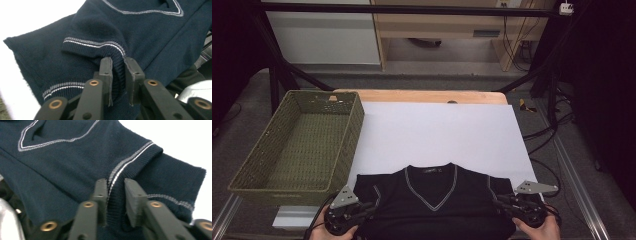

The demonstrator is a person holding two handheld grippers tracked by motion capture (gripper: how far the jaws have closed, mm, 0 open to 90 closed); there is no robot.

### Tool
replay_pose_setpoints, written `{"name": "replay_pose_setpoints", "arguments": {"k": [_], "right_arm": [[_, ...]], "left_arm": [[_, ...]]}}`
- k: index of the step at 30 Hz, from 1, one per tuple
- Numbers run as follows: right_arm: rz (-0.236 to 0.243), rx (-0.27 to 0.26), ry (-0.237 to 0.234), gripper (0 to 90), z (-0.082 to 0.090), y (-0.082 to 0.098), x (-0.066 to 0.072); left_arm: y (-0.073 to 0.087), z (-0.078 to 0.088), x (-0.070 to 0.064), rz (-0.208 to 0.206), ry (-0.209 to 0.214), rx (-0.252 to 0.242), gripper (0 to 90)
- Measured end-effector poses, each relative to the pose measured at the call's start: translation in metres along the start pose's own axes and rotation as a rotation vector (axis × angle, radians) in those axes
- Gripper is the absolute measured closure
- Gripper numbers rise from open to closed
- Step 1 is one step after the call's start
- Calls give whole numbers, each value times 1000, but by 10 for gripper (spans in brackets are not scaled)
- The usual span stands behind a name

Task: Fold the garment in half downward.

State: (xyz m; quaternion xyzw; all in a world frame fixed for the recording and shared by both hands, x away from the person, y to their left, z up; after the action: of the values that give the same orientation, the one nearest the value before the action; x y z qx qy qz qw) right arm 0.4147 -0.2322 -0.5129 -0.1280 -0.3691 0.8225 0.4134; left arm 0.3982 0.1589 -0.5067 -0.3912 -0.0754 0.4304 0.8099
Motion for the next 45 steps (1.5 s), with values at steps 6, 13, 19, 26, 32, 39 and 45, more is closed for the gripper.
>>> {"name": "replay_pose_setpoints", "arguments": {"k": [6,13,19,26,32,39,45], "right_arm": [[61,-118,59,348,4,-30,-5],[23,-153,96,165,-12,-58,-34],[-6,-146,109,153,-27,-64,-59],[-13,-105,120,160,-41,-51,-74],[-23,-72,131,186,-45,-41,-82],[-16,-22,125,265,-53,-29,-87],[-7,8,107,299,-56,-24,-86]], "left_arm": [[-40,-6,13,-42,-60,-99,428],[-75,-35,32,-57,-89,-131,142],[-84,-59,52,14,-117,-111,111],[-74,-76,70,4,-170,-67,189],[-66,-84,79,15,-182,-41,335],[-56,-89,79,1,-161,13,487],[-50,-85,73,11,-104,47,573]]}}
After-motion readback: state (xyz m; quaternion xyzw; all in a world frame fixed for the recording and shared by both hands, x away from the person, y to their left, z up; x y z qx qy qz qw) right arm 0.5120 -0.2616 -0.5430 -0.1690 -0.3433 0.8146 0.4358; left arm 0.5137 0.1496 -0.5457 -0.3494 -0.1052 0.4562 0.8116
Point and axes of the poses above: each handheld gripper's, and its own axes: z roughly backward along the jaws, y roughly out of its underside, x roughly to its left, the point moved 10 cm from there along -z, roughly forward along the jaws, and after that the axes turned 6 degrees about z, right-handed, at the moved point
